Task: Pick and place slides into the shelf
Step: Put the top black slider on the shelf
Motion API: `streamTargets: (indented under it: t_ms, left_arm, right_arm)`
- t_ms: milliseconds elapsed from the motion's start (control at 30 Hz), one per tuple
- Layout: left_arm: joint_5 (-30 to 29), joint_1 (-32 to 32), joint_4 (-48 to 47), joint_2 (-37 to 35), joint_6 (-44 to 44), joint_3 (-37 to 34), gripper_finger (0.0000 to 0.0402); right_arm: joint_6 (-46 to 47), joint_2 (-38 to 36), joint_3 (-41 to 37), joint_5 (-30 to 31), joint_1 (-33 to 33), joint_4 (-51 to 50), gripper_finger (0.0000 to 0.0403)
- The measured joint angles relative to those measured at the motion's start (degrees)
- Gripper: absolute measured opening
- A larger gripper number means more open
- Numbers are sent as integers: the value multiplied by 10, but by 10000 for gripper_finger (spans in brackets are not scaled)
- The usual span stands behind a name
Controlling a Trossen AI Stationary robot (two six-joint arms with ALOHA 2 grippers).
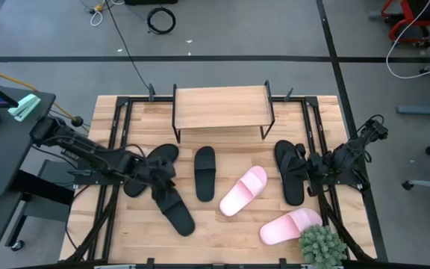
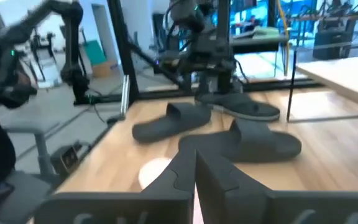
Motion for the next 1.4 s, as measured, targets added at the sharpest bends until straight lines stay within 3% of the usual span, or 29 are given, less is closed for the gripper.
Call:
streamTargets:
  t_ms: [200, 367, 567, 667, 733, 900, 1067, 1233, 1400]
  left_arm:
    - [1, -25, 9, 0, 12, 0, 144]
    - [1, -32, 9, 0, 28, 0, 152]
    - [-7, -16, 10, 0, 83, 0, 149]
    - [-14, 0, 20, 0, 88, 0, 147]
    - [-15, 12, 28, 0, 106, 0, 147]
    - [-15, 43, 73, 0, 155, 0, 153]
    - [-16, 82, 136, 19, 257, 0, 147]
    - [-16, 130, 188, 78, 298, 0, 140]
    - [-15, 146, 243, 133, 371, 0, 138]
  right_arm:
    - [45, 1, 0, 0, 0, -2, 13]
    - [-16, 1, 0, 48, 0, 8, 13]
    - [-156, 8, 0, 98, -3, 173, 13]
    - [-196, 25, 3, 82, -13, 288, 16]
    - [-212, 44, 15, 47, -21, 298, 23]
    - [-209, 135, 47, 30, -41, 296, 62]
    - [-208, 250, 89, 29, -77, 295, 114]
    - [-194, 356, 148, 29, -118, 295, 157]
    - [-196, 438, 204, 29, -142, 272, 175]
